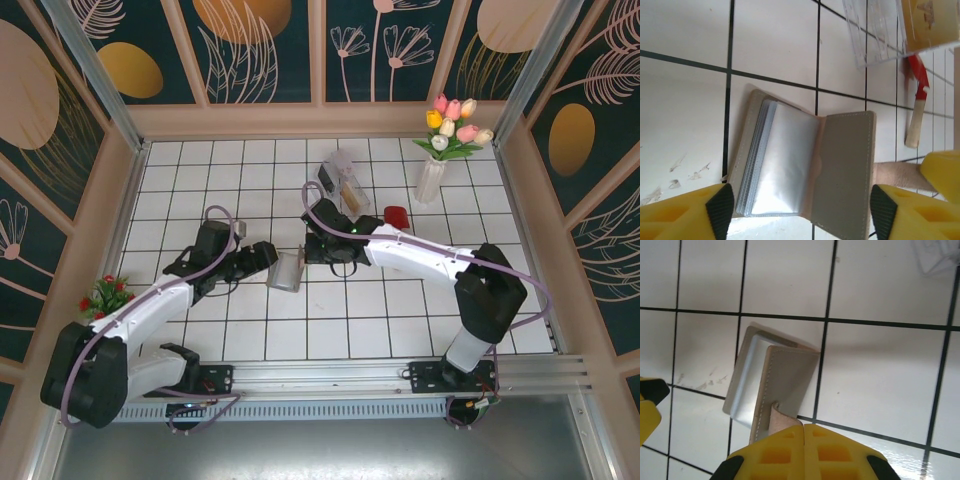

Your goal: Take the credit cards out of the card holder

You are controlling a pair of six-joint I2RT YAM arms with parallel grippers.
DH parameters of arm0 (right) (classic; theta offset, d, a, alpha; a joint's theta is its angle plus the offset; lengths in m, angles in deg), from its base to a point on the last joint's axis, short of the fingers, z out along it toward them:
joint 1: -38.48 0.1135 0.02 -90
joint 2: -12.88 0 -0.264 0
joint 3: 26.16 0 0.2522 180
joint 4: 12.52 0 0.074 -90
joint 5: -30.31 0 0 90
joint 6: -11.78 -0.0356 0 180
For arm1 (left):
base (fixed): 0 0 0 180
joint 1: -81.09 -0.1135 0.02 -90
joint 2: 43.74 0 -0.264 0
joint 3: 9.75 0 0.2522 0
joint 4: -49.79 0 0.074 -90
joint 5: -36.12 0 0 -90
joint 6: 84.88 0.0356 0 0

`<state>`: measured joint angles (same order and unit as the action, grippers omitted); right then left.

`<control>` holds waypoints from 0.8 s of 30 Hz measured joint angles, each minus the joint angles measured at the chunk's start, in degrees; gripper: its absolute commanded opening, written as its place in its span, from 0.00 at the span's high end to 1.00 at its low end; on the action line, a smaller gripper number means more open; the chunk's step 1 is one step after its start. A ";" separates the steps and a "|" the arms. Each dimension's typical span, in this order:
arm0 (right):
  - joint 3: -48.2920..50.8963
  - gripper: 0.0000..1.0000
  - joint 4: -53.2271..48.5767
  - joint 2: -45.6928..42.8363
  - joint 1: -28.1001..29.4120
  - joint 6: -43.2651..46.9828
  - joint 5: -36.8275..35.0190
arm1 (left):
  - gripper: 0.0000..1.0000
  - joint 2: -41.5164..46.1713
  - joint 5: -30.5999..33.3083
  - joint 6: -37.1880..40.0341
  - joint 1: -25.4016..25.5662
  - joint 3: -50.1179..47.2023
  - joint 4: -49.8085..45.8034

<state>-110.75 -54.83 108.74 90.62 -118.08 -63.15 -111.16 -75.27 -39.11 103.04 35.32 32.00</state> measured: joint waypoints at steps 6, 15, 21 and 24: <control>1.99 1.00 -0.90 0.00 -1.70 -1.22 -1.79 | 0.46 -5.68 -5.20 -0.59 0.00 0.00 3.43; 4.48 1.00 -1.11 0.24 -2.71 -2.05 -2.99 | 0.52 -13.55 -7.80 -0.61 0.63 2.03 4.52; 5.55 1.00 -0.90 1.11 -2.82 -2.49 -3.17 | 0.52 -15.74 -8.17 -0.59 0.72 2.64 4.74; 6.05 1.00 -0.83 1.40 -2.82 -2.49 -3.17 | 0.51 -16.39 -8.17 -0.59 0.72 2.67 4.74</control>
<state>-104.70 -55.66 110.14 87.80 -120.57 -66.32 -127.55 -83.44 -39.70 103.77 37.99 36.74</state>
